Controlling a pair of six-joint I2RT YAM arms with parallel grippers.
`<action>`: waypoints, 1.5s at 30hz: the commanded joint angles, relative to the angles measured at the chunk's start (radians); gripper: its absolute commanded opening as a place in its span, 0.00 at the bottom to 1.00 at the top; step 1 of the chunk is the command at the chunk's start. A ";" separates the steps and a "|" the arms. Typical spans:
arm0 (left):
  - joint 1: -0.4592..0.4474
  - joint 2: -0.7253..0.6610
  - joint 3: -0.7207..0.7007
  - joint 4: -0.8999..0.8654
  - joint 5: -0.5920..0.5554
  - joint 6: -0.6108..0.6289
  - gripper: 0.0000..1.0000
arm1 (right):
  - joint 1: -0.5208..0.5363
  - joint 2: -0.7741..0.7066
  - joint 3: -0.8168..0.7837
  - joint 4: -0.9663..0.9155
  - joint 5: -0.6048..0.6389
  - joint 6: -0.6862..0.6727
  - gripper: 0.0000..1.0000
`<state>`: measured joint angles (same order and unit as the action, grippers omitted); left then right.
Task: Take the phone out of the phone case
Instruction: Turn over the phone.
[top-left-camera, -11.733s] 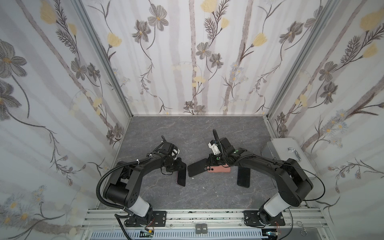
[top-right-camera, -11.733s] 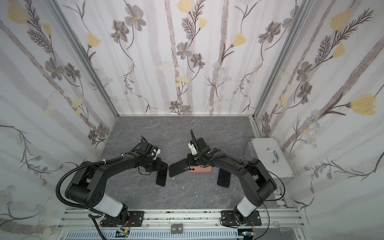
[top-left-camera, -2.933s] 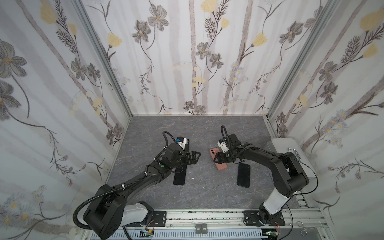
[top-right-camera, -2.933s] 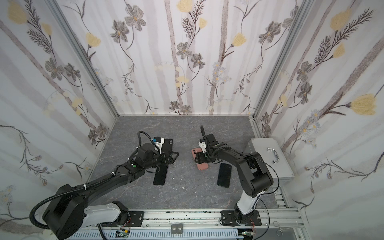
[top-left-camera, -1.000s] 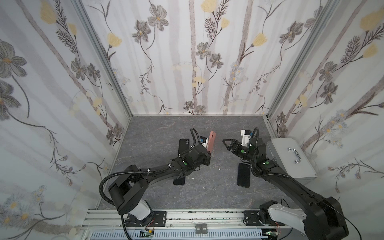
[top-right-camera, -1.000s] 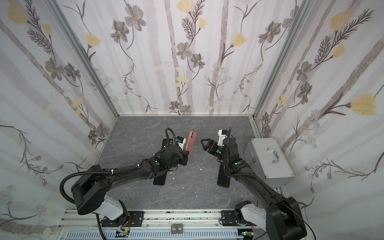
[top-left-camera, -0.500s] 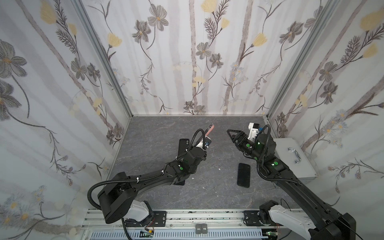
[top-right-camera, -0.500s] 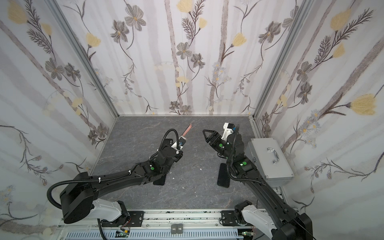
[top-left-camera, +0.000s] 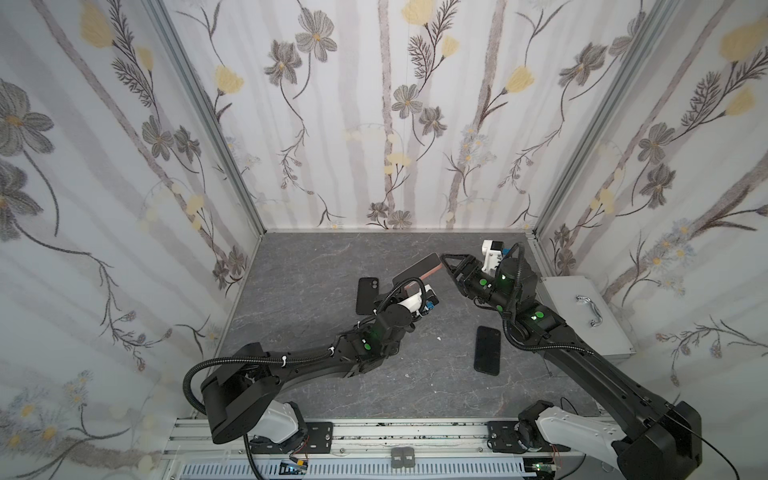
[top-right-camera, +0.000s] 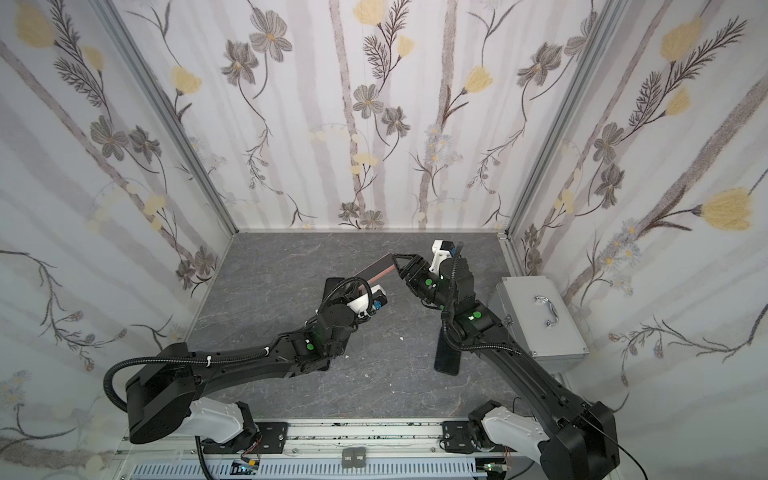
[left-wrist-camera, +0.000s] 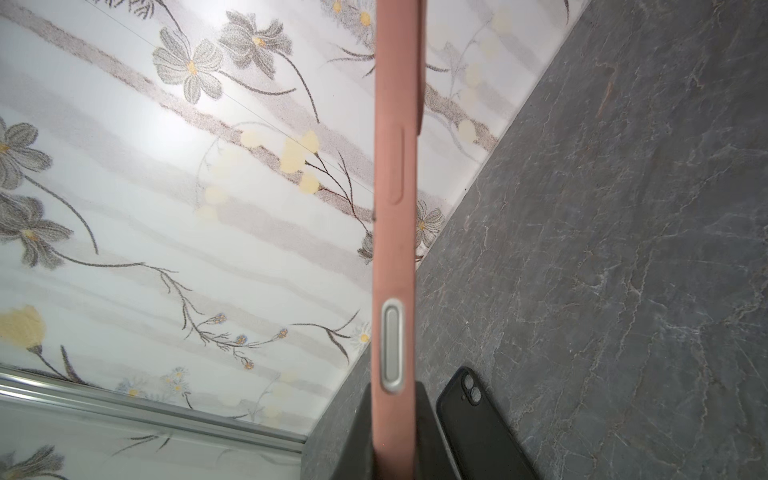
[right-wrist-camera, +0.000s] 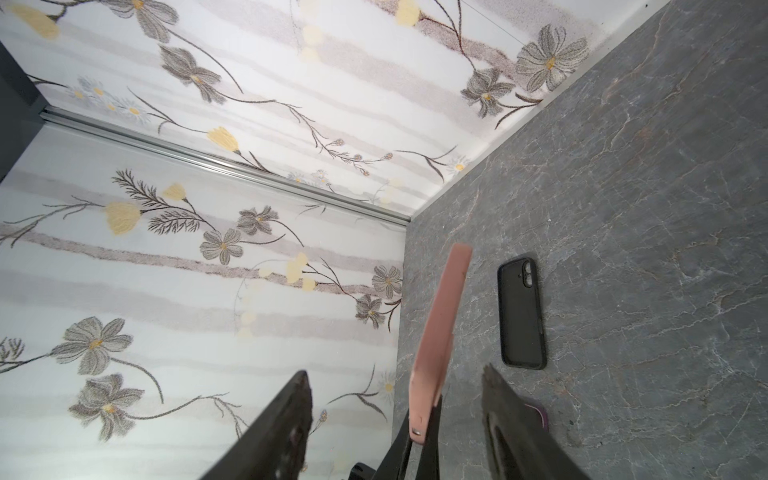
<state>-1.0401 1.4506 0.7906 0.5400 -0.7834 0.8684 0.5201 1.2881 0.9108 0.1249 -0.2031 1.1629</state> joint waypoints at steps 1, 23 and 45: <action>-0.006 0.016 0.004 0.121 -0.034 0.082 0.00 | 0.012 0.028 0.011 -0.011 -0.007 0.017 0.58; -0.041 -0.119 -0.064 0.142 0.099 -0.251 1.00 | 0.005 0.052 0.015 -0.030 0.042 -0.097 0.00; 0.362 -0.290 -0.041 -0.215 0.933 -1.253 1.00 | -0.179 -0.137 -0.051 -0.087 -0.173 -0.841 0.00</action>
<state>-0.7143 1.1526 0.7341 0.3580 -0.0803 -0.2405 0.3458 1.1465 0.8330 0.0254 -0.2646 0.4557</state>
